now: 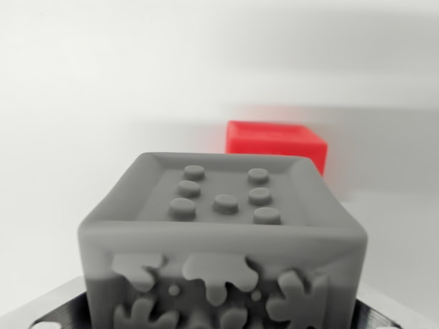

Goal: Destack cube

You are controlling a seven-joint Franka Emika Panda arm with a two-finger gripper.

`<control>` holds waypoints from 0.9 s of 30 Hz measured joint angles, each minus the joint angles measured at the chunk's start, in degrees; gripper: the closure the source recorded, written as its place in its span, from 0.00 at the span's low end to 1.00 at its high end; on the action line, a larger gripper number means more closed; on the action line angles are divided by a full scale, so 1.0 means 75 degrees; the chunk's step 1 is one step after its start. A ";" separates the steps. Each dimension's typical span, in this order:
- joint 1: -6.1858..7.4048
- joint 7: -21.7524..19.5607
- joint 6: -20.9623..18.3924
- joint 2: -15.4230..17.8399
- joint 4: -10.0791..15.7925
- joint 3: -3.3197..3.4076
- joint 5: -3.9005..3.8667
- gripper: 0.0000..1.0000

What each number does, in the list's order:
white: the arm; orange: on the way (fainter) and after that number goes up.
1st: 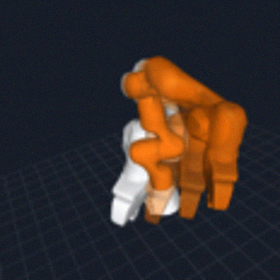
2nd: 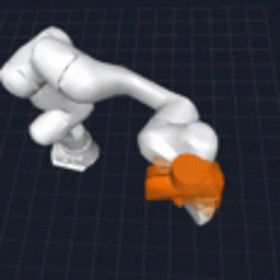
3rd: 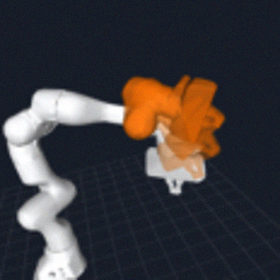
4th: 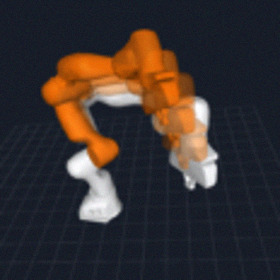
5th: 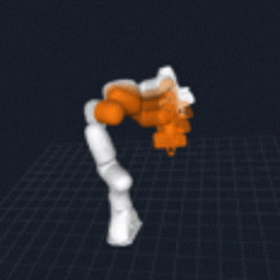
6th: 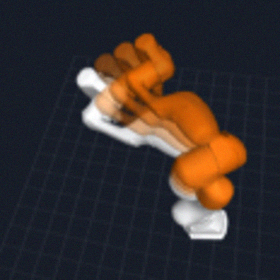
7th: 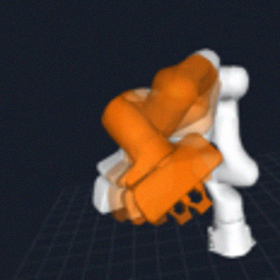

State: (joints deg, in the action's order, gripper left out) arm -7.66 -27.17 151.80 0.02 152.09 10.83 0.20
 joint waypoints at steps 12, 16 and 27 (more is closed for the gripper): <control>0.0230 -0.0208 0.0054 0.0015 0.0075 -0.0203 -0.0004 1.00; 0.0296 -0.0266 0.0072 0.0016 0.0094 -0.0261 -0.0004 1.00; 0.0491 -0.0440 0.0116 0.0016 0.0128 -0.0443 -0.0004 1.00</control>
State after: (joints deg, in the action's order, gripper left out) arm -3.98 -30.47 152.67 0.14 153.05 7.51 0.17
